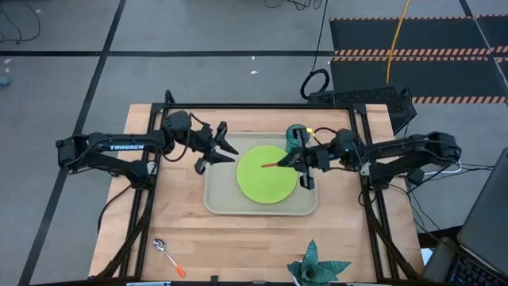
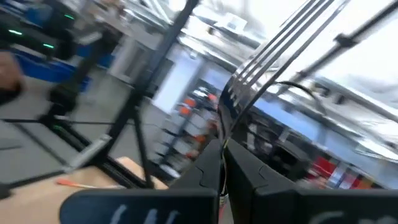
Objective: Pick and place plate/cup/fork/spoon on tray
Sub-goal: Put the pink fork on the light brown serving tray to the left of the light green plate
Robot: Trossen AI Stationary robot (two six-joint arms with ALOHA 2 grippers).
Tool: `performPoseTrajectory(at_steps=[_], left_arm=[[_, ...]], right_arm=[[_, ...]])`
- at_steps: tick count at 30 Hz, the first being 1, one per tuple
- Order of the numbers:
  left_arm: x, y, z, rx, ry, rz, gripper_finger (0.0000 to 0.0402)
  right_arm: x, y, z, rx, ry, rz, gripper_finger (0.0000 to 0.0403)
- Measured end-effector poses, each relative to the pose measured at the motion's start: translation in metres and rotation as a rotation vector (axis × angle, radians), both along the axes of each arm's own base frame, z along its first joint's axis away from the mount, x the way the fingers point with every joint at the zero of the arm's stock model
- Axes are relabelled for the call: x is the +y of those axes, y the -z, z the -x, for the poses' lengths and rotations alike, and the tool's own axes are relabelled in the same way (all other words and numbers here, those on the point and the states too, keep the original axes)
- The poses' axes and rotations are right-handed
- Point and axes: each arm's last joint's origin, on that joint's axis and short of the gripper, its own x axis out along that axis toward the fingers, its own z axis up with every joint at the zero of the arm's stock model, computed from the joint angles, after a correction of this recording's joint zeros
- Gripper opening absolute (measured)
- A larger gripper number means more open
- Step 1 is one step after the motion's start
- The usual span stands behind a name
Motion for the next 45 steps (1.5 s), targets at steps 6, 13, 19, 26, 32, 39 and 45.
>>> performPoseTrajectory(at_steps=[6,13,19,26,32,39,45], left_arm=[[-0.001,0.000,0.003,0.010,0.130,0.017,0.0124],[-0.001,0.001,0.002,0.013,0.170,0.008,0.0124],[0.002,0.017,-0.008,0.076,0.179,0.040,0.0124],[0.004,0.030,-0.019,0.147,0.204,0.101,0.0124],[-0.011,0.039,-0.031,0.153,0.356,0.063,0.0124],[-0.009,0.042,-0.049,0.174,0.398,0.078,0.0124],[-0.004,0.044,-0.055,0.208,0.391,0.117,0.0124]], right_arm=[[-0.002,-0.006,-0.018,0.052,-0.138,0.017,0.0000],[-0.006,0.006,-0.051,0.107,-0.180,0.034,0.0000],[-0.008,0.015,-0.080,0.117,-0.172,0.071,0.0000],[-0.004,0.023,-0.091,0.098,-0.145,0.134,0.0000],[-0.005,0.018,-0.090,0.049,-0.135,0.143,0.0000],[-0.004,0.018,-0.090,0.050,-0.143,0.139,0.0000],[-0.001,0.023,-0.091,0.107,-0.177,0.125,0.0000]])
